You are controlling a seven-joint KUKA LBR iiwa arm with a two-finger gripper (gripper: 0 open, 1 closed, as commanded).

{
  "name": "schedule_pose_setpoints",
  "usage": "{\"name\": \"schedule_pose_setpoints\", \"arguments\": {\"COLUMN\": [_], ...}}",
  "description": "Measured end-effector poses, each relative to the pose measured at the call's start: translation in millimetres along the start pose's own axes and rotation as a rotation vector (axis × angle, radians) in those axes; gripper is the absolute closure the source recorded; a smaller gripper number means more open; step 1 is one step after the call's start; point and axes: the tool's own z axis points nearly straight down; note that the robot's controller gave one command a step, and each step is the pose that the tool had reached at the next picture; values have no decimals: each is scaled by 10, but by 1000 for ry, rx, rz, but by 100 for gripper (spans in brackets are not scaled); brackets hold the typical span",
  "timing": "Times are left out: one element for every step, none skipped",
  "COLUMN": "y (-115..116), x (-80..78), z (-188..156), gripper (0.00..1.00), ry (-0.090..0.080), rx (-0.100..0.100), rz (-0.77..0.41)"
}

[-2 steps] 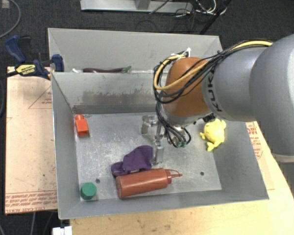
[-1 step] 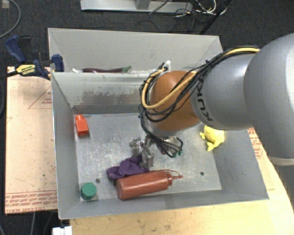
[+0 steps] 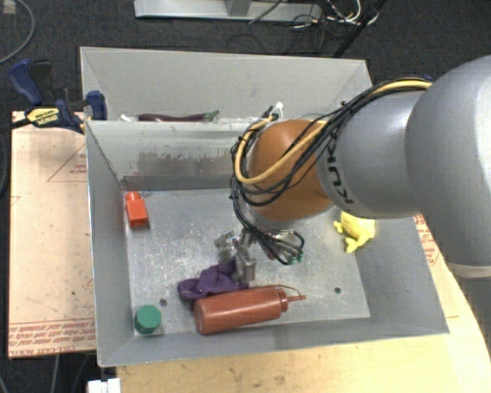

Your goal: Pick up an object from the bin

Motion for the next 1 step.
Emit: {"name": "schedule_pose_setpoints", "arguments": {"y": [12], "x": [91], "z": [-1365], "gripper": [100], "ry": [-6], "rx": [1], "rz": [-12]}}
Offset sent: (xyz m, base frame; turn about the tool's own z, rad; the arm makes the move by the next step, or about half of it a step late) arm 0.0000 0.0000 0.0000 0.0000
